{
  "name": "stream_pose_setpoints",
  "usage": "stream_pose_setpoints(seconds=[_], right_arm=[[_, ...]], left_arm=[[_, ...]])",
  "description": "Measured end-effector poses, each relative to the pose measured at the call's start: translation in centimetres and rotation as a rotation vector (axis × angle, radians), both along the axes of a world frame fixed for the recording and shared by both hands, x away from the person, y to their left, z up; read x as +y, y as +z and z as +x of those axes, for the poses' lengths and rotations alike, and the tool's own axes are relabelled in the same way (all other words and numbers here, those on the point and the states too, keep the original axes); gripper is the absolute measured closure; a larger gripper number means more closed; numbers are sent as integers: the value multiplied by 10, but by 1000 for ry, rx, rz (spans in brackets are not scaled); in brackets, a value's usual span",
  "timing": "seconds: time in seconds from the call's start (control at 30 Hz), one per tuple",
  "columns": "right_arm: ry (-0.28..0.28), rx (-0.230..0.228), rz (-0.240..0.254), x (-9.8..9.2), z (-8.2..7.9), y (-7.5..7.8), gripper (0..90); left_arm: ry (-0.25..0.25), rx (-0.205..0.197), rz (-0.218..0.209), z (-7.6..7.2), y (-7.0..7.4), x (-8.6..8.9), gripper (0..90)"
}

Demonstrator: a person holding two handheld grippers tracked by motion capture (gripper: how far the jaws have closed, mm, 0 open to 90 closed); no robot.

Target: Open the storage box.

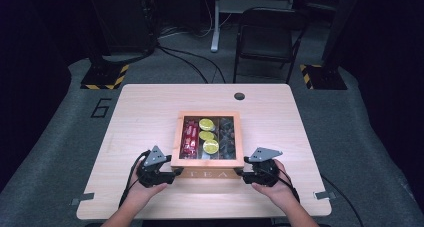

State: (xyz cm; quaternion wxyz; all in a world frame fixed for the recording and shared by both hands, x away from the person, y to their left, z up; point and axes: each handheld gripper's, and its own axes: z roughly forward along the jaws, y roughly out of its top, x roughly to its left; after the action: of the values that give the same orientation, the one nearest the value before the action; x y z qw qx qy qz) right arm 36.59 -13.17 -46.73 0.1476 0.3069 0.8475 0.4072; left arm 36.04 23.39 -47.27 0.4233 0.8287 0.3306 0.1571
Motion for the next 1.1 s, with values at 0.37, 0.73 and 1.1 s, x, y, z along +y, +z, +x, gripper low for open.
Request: stream_pose_setpoints(seconds=[0.37,0.73,1.1], right_arm=[[-21,-58,19,0,-1,7,467],[-48,-77,51,0,-1,13,472],[-66,-80,78,0,1,17,475]], left_arm=[[17,-38,-34,0,8,2,371],[38,-95,-21,-2,15,2,376],[53,-111,-53,-2,19,3,392]])
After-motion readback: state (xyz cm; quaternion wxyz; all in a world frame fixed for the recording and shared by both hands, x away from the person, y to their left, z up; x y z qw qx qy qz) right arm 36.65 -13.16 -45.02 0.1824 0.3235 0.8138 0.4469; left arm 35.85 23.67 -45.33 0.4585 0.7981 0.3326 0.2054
